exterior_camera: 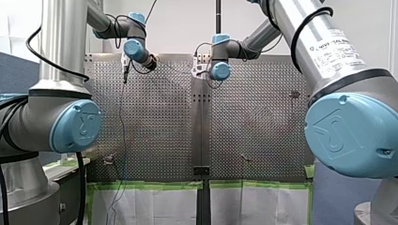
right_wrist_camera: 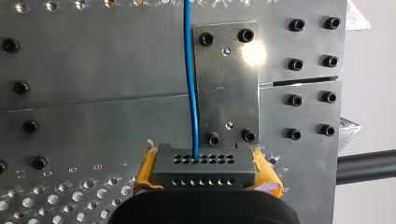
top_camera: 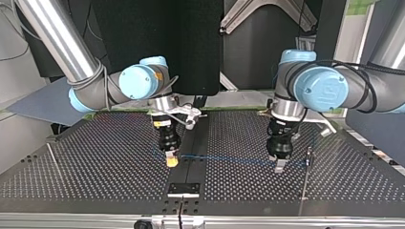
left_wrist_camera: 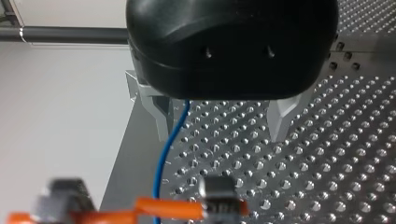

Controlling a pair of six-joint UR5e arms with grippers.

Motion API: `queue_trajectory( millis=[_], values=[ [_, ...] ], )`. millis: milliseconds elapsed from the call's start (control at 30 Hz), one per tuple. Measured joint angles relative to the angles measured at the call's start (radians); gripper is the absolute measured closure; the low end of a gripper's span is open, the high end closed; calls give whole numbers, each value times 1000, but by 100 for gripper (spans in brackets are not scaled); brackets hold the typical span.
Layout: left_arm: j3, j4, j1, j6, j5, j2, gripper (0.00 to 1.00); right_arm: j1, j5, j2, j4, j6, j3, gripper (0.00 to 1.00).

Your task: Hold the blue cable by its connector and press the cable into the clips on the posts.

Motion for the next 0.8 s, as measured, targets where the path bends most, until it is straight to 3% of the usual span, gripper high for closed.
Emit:
queue_trajectory(
  millis=[733,767,800],
  values=[
    [47,7,-2,-22,-16,-11,0,3,-1,0,3,1,0,100],
    [47,7,-2,-22,-19,-11,15,4,-2,0,3,1,0,100],
    [47,6,-2,-22,-24,-11,15,4,-2,0,3,1,0,100]
  ],
)
